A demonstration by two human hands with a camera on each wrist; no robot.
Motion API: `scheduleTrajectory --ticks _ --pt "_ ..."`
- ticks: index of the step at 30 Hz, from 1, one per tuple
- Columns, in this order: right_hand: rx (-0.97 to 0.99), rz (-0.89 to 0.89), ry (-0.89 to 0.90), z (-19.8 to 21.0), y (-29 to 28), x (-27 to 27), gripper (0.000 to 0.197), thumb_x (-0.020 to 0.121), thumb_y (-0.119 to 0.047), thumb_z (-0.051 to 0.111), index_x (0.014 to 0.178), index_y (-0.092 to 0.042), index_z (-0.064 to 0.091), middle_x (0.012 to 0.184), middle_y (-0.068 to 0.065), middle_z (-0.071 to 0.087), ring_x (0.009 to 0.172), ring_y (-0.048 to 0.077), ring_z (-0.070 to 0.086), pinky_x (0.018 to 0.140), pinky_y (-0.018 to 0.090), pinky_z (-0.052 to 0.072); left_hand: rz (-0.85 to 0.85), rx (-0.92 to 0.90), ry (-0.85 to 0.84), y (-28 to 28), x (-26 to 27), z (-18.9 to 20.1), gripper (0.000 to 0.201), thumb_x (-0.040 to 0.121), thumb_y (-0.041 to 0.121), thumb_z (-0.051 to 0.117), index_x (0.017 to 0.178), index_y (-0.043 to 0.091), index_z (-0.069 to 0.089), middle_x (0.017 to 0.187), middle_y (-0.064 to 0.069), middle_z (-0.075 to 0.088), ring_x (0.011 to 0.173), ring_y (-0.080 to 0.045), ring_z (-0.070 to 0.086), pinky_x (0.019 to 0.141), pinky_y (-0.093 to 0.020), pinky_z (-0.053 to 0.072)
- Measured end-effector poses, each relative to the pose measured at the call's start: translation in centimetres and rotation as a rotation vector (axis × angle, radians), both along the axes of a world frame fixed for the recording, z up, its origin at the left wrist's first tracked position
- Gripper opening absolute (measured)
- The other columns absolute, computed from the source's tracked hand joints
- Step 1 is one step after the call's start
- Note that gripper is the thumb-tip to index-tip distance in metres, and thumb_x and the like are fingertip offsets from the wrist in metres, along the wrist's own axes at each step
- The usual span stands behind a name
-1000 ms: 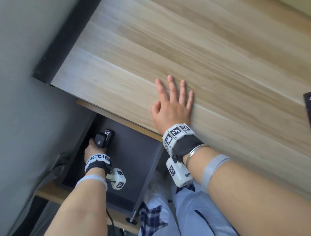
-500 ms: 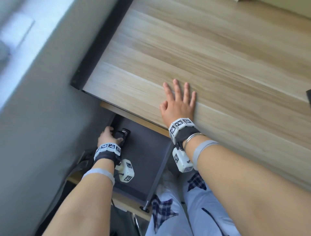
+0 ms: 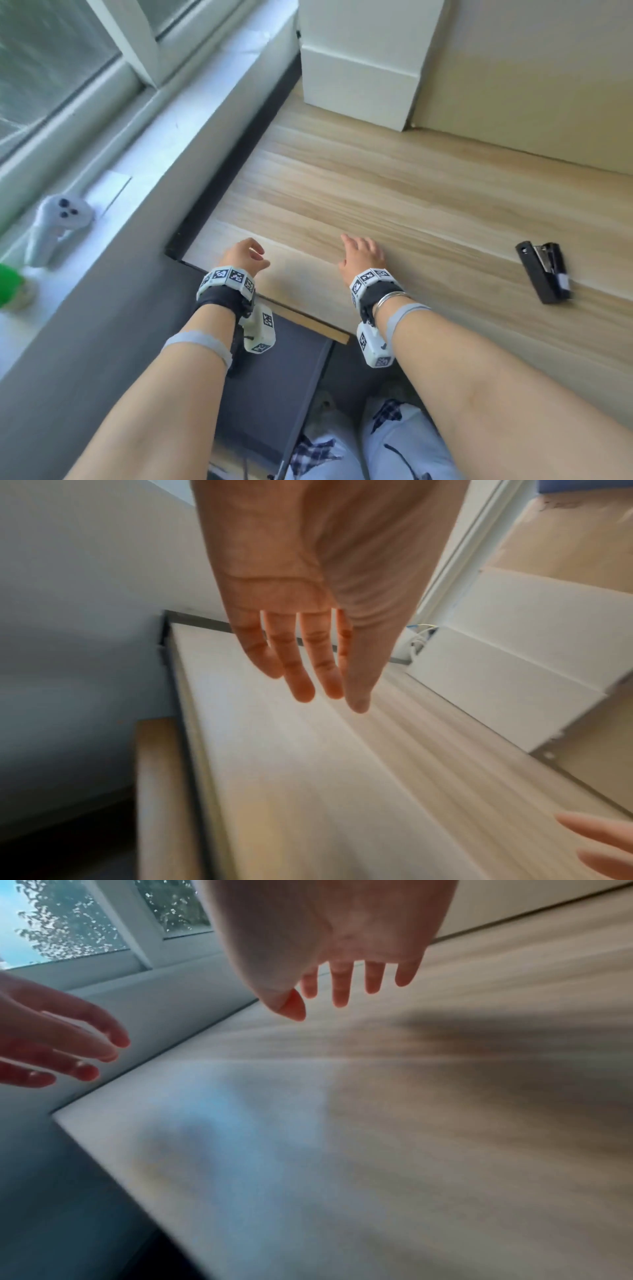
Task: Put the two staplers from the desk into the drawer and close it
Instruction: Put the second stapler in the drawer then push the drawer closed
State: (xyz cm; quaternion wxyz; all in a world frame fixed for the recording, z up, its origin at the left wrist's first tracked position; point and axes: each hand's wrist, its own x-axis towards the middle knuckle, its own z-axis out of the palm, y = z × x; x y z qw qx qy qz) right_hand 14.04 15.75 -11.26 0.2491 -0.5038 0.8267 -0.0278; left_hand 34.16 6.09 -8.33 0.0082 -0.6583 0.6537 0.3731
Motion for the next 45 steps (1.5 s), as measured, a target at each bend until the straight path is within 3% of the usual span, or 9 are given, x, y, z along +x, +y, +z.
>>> scheduleTrajectory --ticks 5,15,17,20,28,31,36,41,45 --pt "0.008 -0.136 0.089 2.2 2.8 -8.5 0.051 0.088 -0.021 0.049 0.139 -0.024 0.041 0.145 0.002 0.044 0.137 0.026 0.031 0.11 0.041 0.028 -0.157 0.019 0.038 0.2 -9.3 0.9 0.017 0.081 0.01 0.069 0.088 0.015 0.054 0.094 -0.012 0.067 0.079 -0.02 0.056 0.073 -0.028 0.045" --pt "0.136 -0.502 0.231 3.1 12.1 -24.5 0.04 0.087 -0.013 0.047 0.126 -0.021 0.048 0.136 0.007 0.046 0.128 0.03 0.036 0.104 0.042 0.032 -0.452 0.055 0.049 4.0 -26.2 -0.9 0.016 0.083 0.009 0.065 0.076 0.016 0.052 0.109 -0.018 0.07 0.079 -0.023 0.056 0.074 -0.032 0.051" --pt "0.154 -0.577 0.216 2.8 13.5 -26.4 0.044 0.086 -0.016 0.053 0.128 -0.023 0.045 0.135 0.007 0.046 0.124 0.03 0.04 0.099 0.041 0.034 -0.49 0.066 0.034 4.9 -28.5 -1.3 0.02 0.085 0.008 0.062 0.072 0.018 0.05 0.109 -0.018 0.07 0.078 -0.023 0.055 0.066 -0.027 0.047" --pt "0.222 -0.702 0.118 2.0 14.3 -28.4 0.064 0.084 -0.025 0.058 0.142 -0.024 0.029 0.136 0.01 0.047 0.126 0.033 0.04 0.102 0.044 0.034 -0.518 0.063 0.0 5.9 -30.7 -2.0 0.007 0.086 0.011 0.061 0.088 0.015 0.055 0.11 -0.015 0.07 0.079 -0.023 0.056 0.07 -0.029 0.046" --pt "0.161 -0.798 -0.134 0.5 13.9 -29.8 0.094 0.08 -0.033 0.067 0.151 -0.015 0.008 0.138 0.013 0.045 0.127 0.031 0.047 0.101 0.04 0.043 -0.478 0.062 -0.062 6.9 -31.3 -3.2 0.019 0.086 0.013 0.054 0.102 0.009 0.065 0.107 -0.017 0.072 0.079 -0.028 0.06 0.068 -0.03 0.048" --pt "0.168 -0.786 -0.128 0.4 13.9 -29.8 0.088 0.078 -0.023 0.072 0.145 -0.01 0.017 0.134 0.015 0.046 0.124 0.031 0.049 0.097 0.04 0.046 -0.45 0.077 -0.076 7.1 -30.7 -3.4 0.023 0.087 0.013 0.053 0.107 0.007 0.064 0.108 -0.016 0.07 0.079 -0.026 0.058 0.076 -0.032 0.05" --pt "0.229 -0.704 -0.088 1.2 13.6 -28.8 0.071 0.073 -0.029 0.075 0.13 -0.006 0.04 0.132 0.014 0.043 0.12 0.034 0.051 0.097 0.039 0.046 -0.423 0.06 -0.072 7.2 -29.6 -3.1 0.015 0.086 0.011 0.052 0.096 0.011 0.063 0.099 -0.016 0.071 0.076 -0.025 0.057 0.068 -0.028 0.044" --pt "0.113 -0.625 -0.062 2.1 12.8 -25.9 0.069 0.072 -0.022 0.075 0.127 -0.007 0.036 0.13 0.014 0.04 0.113 0.037 0.054 0.087 0.039 0.048 -0.401 0.013 -0.033 6.8 -27.6 -2.9 0.008 0.086 0.008 0.052 0.083 0.013 0.058 0.096 -0.016 0.073 0.077 -0.027 0.062 0.07 -0.033 0.05" --pt "0.044 -0.477 -0.053 3.1 11.6 -22.4 0.068 0.073 -0.023 0.073 0.126 -0.009 0.032 0.12 0.014 0.056 0.101 0.036 0.063 0.073 0.035 0.046 -0.407 -0.007 -0.022 6.3 -24.8 -2.5 0.012 0.086 0.006 0.051 0.082 0.017 0.056 0.1 -0.017 0.072 0.079 -0.029 0.063 0.068 -0.03 0.047"
